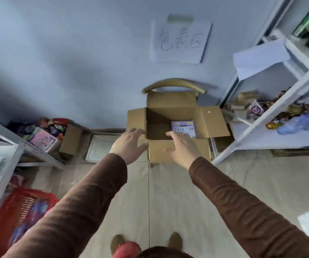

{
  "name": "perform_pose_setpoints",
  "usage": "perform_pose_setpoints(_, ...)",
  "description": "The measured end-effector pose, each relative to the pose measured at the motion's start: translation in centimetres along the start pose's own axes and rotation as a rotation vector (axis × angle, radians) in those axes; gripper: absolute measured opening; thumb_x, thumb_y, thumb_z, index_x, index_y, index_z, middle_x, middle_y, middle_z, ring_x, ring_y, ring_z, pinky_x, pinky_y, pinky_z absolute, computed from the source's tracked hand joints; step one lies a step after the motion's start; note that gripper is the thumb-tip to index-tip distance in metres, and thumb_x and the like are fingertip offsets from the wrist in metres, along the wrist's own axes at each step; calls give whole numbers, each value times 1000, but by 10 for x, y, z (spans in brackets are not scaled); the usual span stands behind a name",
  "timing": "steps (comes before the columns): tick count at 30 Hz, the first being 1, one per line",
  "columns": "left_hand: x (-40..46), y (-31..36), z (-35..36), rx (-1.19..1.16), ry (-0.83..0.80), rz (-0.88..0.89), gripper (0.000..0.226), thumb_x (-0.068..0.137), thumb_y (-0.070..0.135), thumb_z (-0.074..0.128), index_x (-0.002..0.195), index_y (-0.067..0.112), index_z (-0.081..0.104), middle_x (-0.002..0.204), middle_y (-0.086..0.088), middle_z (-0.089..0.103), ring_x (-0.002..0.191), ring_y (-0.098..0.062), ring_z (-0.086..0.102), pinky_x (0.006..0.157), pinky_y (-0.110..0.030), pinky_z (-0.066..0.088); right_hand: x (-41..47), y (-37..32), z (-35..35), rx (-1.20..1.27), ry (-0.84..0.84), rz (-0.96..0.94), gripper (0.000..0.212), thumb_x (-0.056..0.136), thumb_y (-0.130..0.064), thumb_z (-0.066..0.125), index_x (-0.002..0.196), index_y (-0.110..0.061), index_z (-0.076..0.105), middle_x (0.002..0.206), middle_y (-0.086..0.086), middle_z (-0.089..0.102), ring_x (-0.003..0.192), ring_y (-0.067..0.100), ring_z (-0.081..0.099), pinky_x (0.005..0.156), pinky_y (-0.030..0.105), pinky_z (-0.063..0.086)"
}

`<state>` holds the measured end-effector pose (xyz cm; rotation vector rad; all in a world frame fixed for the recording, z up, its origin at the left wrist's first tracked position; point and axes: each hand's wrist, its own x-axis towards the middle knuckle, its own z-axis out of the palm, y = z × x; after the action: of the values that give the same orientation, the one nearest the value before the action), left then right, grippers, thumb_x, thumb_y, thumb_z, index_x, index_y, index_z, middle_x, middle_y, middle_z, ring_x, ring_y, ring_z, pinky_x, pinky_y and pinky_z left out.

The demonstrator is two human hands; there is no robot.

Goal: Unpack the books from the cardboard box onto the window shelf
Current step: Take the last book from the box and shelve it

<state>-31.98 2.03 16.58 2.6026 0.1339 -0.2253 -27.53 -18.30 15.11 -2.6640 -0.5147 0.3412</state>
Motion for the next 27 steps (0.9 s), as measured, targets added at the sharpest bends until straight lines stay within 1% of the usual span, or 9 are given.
perform_pose_setpoints(4,50,29,40,-33,-100,-36,54,94,39,60,144,24,47,147,-5,51,132,-26,50,109,-38,41,25,64,-12,35,-24,91,53,93,-32,64,141,-17,48,143,7,54,131,30,46,107,37,38)
perform_pose_setpoints(8,114,35,73,-48,-175,-68,57,94,39,62,146,21,46,149,-6,50,134,-25,50,108,-36,40,70,112,-8,36,-69,157,51,94,-31,61,141,-19,47,141,6,55,129,28,47,100,34,40)
perform_pose_setpoints(10,142,32,86,-70,-197,-93,57,94,40,63,146,22,46,149,-7,50,134,-24,50,108,-35,40,90,128,-5,67,-84,195,50,94,-29,59,141,-17,47,141,6,55,130,28,46,101,35,40)
perform_pose_setpoints(13,209,22,118,-108,-254,-128,58,94,39,64,145,19,46,149,-8,50,136,-25,48,110,-35,38,141,160,9,97,-99,281,49,96,-31,56,141,-17,46,145,6,52,133,29,43,104,37,40)
perform_pose_setpoints(16,267,10,152,-179,-316,-229,62,93,37,65,148,17,44,150,-8,51,136,-25,50,109,-35,41,189,189,28,157,-144,357,54,95,-32,58,145,-18,42,149,5,48,137,27,41,108,38,37)
perform_pose_setpoints(20,328,-8,202,-256,-427,-389,66,92,37,66,148,12,43,147,-12,55,131,-28,55,103,-33,44,242,224,60,196,-224,452,59,95,-30,57,149,-17,37,151,7,44,139,27,39,111,37,35)
perform_pose_setpoints(24,375,-30,256,-338,-509,-551,72,92,39,68,150,9,40,150,-15,52,134,-30,52,101,-29,41,286,260,97,240,-307,543,66,94,-29,59,152,-15,32,153,11,41,140,29,40,116,38,34)
perform_pose_setpoints(26,391,-41,283,-380,-540,-631,75,91,41,68,151,7,38,153,-15,49,136,-30,50,103,-29,40,304,278,118,265,-349,592,70,94,-30,60,154,-17,28,154,11,40,137,30,45,115,41,36)
perform_pose_setpoints(27,397,-46,297,-404,-556,-670,77,91,42,68,152,6,37,154,-15,47,138,-30,48,107,-30,39,311,286,129,275,-366,616,72,94,-31,60,156,-19,25,156,10,39,136,30,46,115,43,37)
